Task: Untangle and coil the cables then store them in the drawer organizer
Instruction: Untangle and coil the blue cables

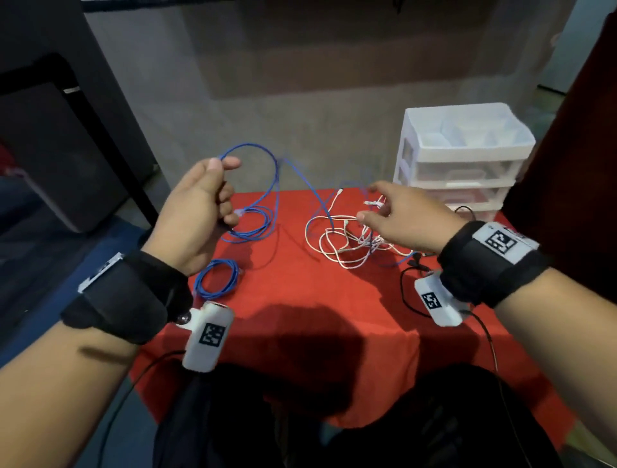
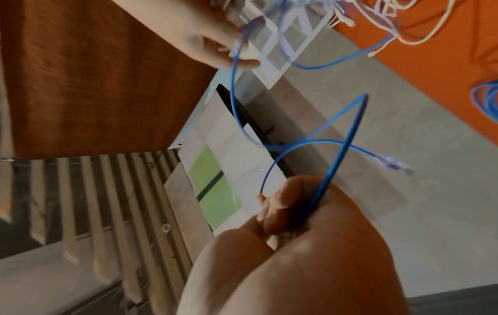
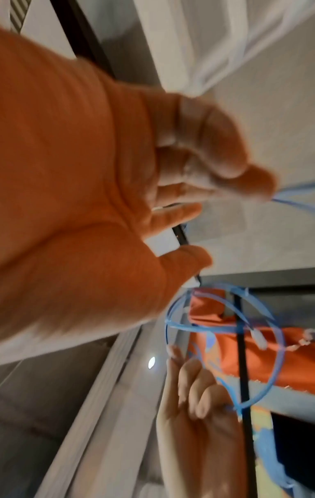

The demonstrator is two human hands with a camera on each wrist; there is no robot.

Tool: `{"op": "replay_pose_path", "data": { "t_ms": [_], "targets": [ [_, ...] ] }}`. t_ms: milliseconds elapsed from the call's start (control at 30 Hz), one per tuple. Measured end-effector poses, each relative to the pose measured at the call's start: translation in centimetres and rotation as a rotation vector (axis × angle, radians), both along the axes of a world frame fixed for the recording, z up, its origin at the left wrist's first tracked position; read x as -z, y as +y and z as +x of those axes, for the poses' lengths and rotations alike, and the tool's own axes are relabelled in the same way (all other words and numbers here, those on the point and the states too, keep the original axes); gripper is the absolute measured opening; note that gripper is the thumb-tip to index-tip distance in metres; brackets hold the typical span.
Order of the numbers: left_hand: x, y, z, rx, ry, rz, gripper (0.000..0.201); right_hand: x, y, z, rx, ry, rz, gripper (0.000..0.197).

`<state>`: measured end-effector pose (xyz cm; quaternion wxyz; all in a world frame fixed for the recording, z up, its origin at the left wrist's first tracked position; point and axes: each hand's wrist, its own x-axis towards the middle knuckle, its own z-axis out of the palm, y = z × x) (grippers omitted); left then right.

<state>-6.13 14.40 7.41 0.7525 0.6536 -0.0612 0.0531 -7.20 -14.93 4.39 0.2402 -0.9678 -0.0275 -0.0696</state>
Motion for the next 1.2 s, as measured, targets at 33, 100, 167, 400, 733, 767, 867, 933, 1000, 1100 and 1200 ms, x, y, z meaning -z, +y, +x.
{"op": "replay_pose_path", "data": {
  "t_ms": [33,100,167,400,733,767,867,933,1000,1100,1200],
  "targets": [
    [-0.3,-0.3,-0.6,0.025,-0.024,0.028,0.026,-0.3,0.5,-0.5,-0.005,-0.081,0.023,0.046],
    [-0.6,-1.1,-1.8,0.065,-0.087,0.111,0.027,-1.0,1.9,-1.7,-0.073,-0.200,0.152,0.042],
    [-0.6,-1.8,-3.0,0.103,-0.169,0.198,0.028,-1.3,3.3,-2.4,-0.165,-0.273,0.329,0.041],
    [-0.6,-3.6,-5.4,0.116,-0.323,0.450,0.030,-0.9,4.7,-3.3,-0.185,-0.238,0.290,0.029],
    [3.3,-4.3,-4.2,-0.022,-0.143,0.094,0.011,-0.5,4.7,-5.1,-0.012,-0.104,1.129,0.018],
    [3.4,-4.9,-4.3,-0.020,-0.103,0.027,0.018,-0.5,4.8,-5.1,-0.011,-0.098,1.159,0.018],
    [3.4,-6.1,-4.3,0.090,0.039,-0.122,0.026,-0.5,5.4,-5.3,-0.045,-0.048,1.239,0.018],
    [3.1,-6.3,-4.0,0.147,0.057,-0.113,0.019,-0.6,5.5,-5.6,-0.076,-0.012,1.263,0.018],
    [2.5,-6.4,-3.9,0.142,0.047,-0.076,0.020,-0.7,5.4,-6.0,-0.119,0.050,1.238,0.018],
    [1.9,-6.5,-4.0,0.139,0.050,-0.087,0.018,-0.7,5.1,-6.5,-0.174,0.129,1.128,0.018],
    [1.8,-6.6,-4.3,0.111,-0.002,-0.066,0.019,-0.9,4.8,-6.8,-0.160,0.034,1.097,0.021]
  ]
}}
